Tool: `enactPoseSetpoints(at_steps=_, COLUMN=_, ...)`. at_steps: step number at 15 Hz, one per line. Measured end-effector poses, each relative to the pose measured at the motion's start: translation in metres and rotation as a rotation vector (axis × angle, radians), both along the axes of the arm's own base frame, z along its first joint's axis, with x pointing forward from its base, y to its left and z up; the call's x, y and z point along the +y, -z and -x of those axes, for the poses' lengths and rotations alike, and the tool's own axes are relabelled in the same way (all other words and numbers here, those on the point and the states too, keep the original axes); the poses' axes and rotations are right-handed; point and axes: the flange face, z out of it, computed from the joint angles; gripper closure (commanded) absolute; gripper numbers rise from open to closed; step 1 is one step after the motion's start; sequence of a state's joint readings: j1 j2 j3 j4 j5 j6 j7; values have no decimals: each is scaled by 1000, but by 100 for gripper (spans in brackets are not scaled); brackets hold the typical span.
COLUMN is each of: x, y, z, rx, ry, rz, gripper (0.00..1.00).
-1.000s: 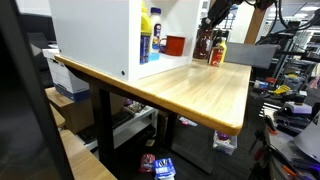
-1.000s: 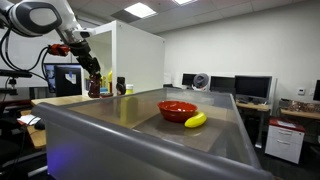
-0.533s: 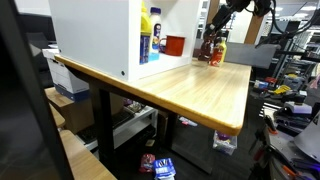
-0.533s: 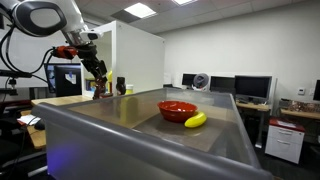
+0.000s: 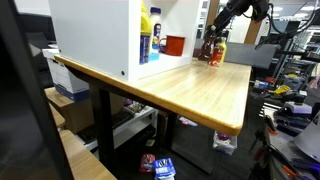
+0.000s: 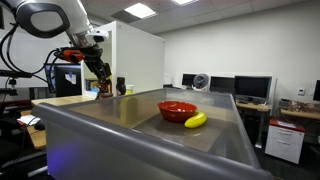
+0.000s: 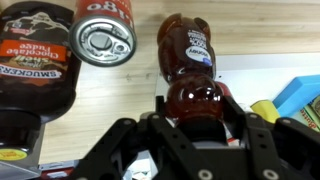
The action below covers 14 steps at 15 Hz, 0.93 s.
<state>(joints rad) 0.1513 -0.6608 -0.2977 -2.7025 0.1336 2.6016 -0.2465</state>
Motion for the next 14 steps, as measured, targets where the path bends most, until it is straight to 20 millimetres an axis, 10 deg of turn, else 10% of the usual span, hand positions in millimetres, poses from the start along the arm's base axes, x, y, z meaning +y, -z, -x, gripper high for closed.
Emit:
enactPoseSetpoints(at_steps=13, x=5, y=10, z=2, rx=99, ry=62, rz=112, gripper=67)
enactPoseSetpoints(at_steps=14, x=5, y=10, z=3, rx=103, ry=68, rz=112, gripper=43)
